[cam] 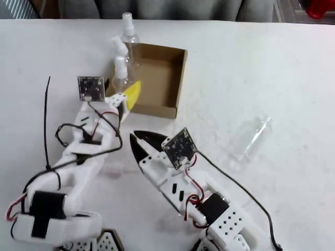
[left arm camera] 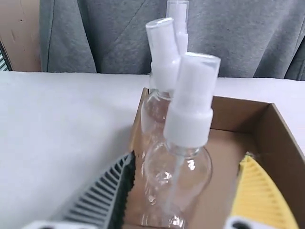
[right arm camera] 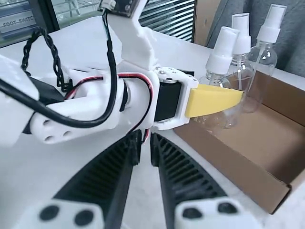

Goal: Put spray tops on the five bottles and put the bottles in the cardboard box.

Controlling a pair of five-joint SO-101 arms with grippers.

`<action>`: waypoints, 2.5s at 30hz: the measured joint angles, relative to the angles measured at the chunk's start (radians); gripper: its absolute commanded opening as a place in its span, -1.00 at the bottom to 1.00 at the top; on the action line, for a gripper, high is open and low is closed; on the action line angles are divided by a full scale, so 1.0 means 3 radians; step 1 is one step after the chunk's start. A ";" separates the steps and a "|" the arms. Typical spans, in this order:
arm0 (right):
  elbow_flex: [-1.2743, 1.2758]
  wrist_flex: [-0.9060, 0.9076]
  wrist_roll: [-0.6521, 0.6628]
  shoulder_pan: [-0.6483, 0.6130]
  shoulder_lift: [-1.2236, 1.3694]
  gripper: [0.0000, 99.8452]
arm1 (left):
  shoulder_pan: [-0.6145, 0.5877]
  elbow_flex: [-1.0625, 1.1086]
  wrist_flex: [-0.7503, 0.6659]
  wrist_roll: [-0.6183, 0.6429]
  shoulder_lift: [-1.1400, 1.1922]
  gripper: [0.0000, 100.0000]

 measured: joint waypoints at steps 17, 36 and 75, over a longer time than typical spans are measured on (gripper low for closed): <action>0.0000 0.0000 0.0000 0.0000 0.0000 -0.97 | -0.0194 0.0997 0.1120 -0.0210 -0.1693 -0.37; 0.0072 0.0005 0.0000 0.0000 0.0000 -0.97 | -0.0644 0.1933 0.3202 -0.0210 -0.3943 -0.37; -0.0476 0.1253 0.0844 -0.0056 0.0742 -0.97 | -0.0706 0.1514 0.4741 -0.0092 -0.4547 -0.96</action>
